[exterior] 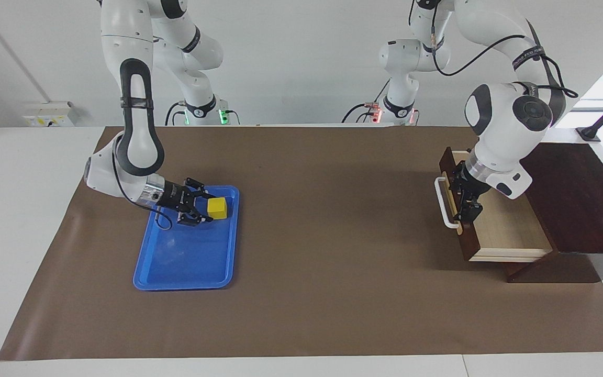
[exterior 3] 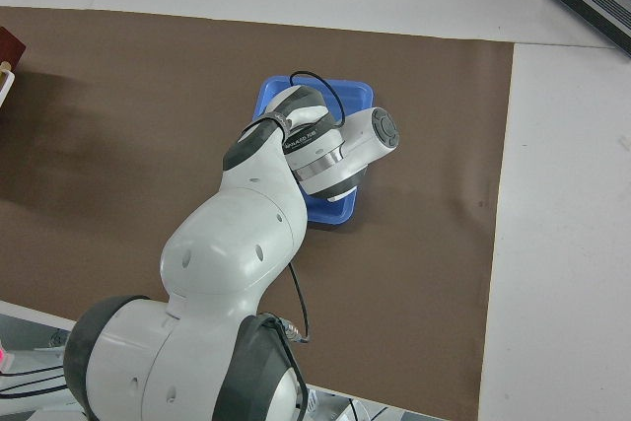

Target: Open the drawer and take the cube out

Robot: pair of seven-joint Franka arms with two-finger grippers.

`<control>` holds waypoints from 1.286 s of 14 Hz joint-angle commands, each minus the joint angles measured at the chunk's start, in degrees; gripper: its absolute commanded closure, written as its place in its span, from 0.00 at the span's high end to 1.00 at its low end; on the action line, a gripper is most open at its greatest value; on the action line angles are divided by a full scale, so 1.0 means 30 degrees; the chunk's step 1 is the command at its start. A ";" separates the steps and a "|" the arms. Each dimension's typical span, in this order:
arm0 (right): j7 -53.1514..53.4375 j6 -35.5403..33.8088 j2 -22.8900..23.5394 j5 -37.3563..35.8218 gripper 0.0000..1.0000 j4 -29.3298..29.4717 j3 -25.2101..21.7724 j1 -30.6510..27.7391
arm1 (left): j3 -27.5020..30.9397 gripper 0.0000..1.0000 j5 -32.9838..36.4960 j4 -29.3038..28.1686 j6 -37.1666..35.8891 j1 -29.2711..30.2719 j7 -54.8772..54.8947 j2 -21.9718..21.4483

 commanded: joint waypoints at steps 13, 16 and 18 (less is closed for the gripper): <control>0.2430 -0.4110 -0.4520 -0.6849 1.00 0.3277 0.0044 -0.0061 | -0.0026 1.00 0.1156 -0.0464 0.1066 0.2077 -0.3178 -0.0595; 0.1788 -0.5490 -0.5279 -0.9575 1.00 0.4715 0.0248 -0.0032 | -0.0026 1.00 0.1156 -0.0435 0.1183 0.3043 -0.1834 -0.0595; 0.0619 -0.5991 -0.6127 -1.0779 1.00 0.4954 0.0453 -0.0002 | -0.0026 1.00 0.1156 -0.0435 0.1387 0.3601 -0.1246 -0.0565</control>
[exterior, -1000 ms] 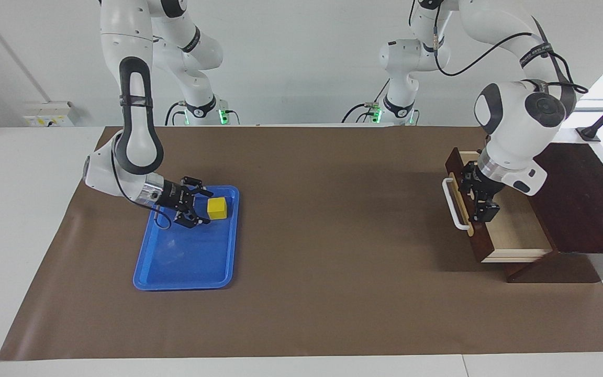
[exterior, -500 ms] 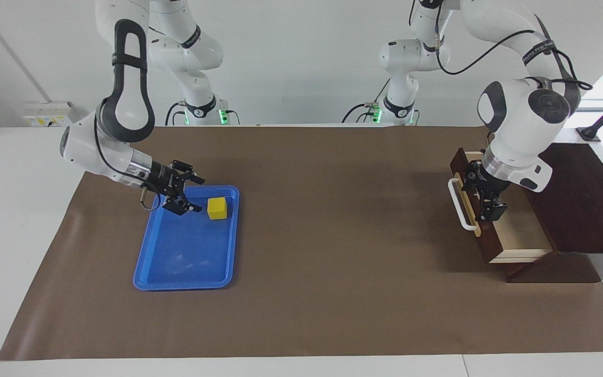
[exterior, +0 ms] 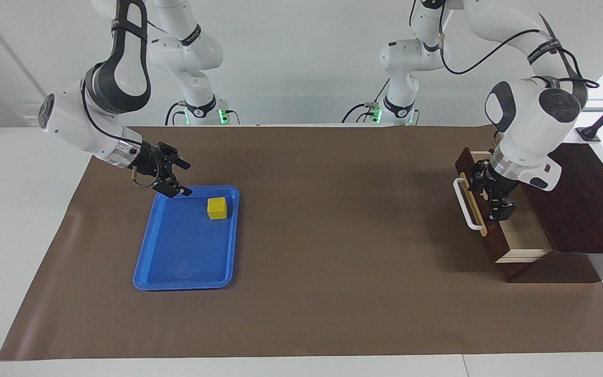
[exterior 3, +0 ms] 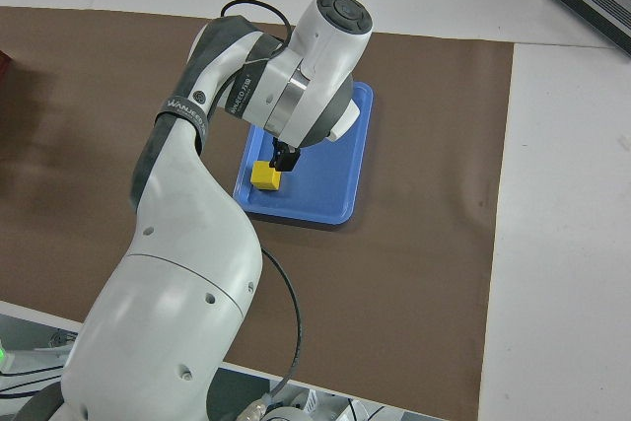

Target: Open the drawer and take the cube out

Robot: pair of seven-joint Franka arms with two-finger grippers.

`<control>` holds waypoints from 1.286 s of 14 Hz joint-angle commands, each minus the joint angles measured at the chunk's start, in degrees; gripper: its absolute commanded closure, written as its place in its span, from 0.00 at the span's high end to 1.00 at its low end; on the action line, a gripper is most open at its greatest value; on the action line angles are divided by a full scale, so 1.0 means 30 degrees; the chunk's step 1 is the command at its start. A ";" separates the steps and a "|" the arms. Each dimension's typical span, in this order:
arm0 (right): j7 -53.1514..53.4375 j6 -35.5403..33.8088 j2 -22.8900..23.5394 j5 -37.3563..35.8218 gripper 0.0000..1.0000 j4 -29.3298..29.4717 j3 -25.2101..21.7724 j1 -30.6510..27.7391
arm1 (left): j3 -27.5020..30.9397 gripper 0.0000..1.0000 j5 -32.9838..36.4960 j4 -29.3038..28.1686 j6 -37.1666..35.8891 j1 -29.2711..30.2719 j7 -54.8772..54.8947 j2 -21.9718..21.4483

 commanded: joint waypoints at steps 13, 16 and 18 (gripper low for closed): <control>-1.5837 -0.1859 -0.3761 -0.7052 1.00 0.0731 0.1871 -0.0071 | -0.0234 1.00 0.1125 0.0672 -0.1885 0.1473 0.4470 -0.0837; -1.8417 -0.1421 -0.3732 -0.7636 1.00 0.0702 0.1871 -0.0275 | -0.0614 1.00 -0.0390 0.1438 -0.4232 0.1029 0.9625 -0.1890; -1.8893 -0.1041 -0.3498 -0.7552 1.00 0.1079 0.1842 -0.0363 | -0.0935 1.00 -0.1421 0.1556 -0.5434 0.0913 1.2319 -0.2682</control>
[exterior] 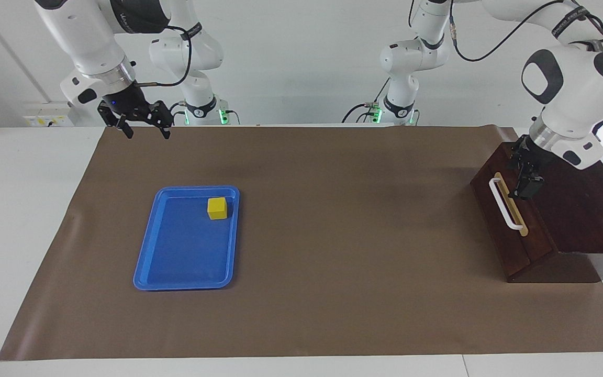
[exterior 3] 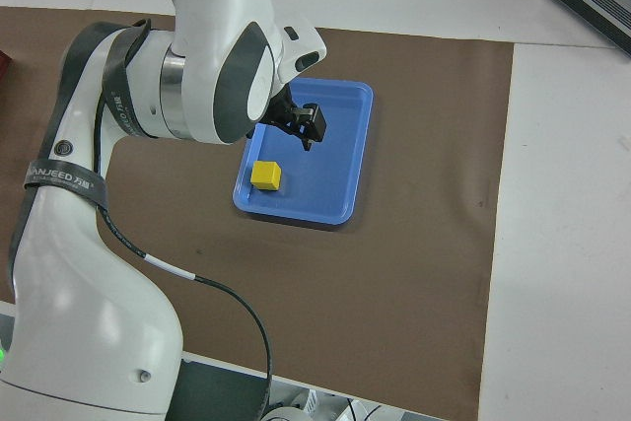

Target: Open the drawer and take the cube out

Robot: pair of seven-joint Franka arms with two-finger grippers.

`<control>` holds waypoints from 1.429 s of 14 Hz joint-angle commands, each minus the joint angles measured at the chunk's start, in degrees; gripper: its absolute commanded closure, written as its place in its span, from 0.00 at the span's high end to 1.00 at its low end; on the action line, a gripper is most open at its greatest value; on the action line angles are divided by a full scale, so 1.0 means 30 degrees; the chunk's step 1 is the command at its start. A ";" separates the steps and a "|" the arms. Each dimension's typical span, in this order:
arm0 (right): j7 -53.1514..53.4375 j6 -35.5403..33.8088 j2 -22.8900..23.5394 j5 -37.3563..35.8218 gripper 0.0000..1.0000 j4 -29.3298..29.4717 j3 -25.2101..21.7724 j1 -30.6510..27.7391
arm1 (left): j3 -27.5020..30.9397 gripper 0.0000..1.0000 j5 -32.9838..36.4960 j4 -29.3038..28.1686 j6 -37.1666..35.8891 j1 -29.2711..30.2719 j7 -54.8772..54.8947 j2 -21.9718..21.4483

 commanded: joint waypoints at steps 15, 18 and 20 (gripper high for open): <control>-0.0759 -0.1467 0.2873 -0.0430 1.00 0.2754 -0.0147 -0.0938 | -0.0966 1.00 -0.0821 0.0375 -0.3717 -0.1164 1.8736 -0.1721; -0.1603 -0.1643 0.2844 -0.0781 1.00 0.2695 -0.0147 -0.0997 | -0.0907 1.00 -0.0674 0.1197 -0.4305 -0.1047 2.0440 -0.1660; -0.1814 -0.1585 0.2844 -0.1045 1.00 0.2724 -0.0118 -0.0968 | -0.0907 1.00 -0.0674 0.1109 -0.4452 -0.0989 2.0590 -0.1689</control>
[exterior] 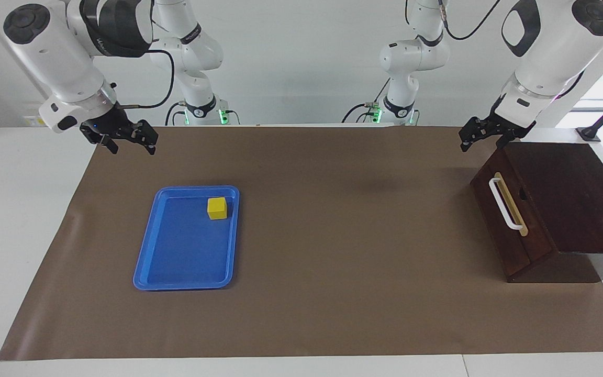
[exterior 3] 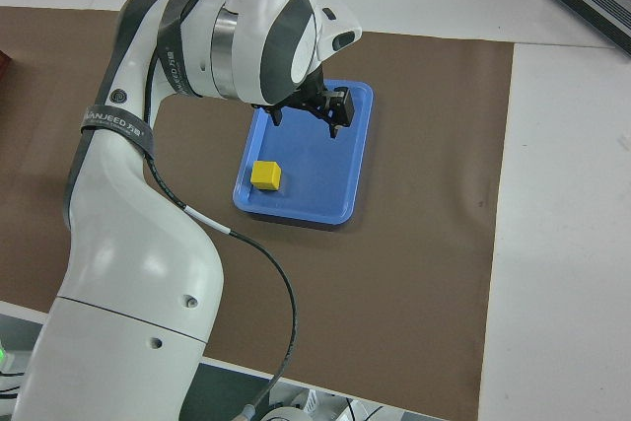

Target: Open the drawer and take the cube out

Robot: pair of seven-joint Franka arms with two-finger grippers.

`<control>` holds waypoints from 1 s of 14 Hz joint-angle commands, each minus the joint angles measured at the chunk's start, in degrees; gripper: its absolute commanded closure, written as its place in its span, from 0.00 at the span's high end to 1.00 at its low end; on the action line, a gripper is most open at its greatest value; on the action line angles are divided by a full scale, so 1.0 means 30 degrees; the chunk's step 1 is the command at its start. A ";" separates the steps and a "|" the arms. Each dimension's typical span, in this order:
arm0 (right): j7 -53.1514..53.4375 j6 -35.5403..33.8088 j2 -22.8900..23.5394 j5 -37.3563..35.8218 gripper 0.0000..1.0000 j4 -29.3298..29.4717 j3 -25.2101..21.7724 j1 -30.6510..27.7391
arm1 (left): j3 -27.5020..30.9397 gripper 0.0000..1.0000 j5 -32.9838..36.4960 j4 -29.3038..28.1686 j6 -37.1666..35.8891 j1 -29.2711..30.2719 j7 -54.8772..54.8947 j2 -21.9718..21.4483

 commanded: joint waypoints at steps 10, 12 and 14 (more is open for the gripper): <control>0.2105 0.0086 0.0063 -0.0946 1.00 0.0707 0.0131 -0.0240 | 0.0126 1.00 -0.0032 0.0210 -0.0702 -0.0128 0.0844 -0.0072; 0.2076 0.0145 0.0063 -0.1330 1.00 0.0707 0.0131 -0.0152 | 0.0155 1.00 -0.0033 0.0124 -0.0731 -0.0127 0.0815 -0.0101; 0.2075 0.0116 0.0063 -0.1243 1.00 0.0707 0.0160 -0.0152 | 0.0155 1.00 -0.0032 0.0151 -0.0789 -0.0215 0.0757 -0.0101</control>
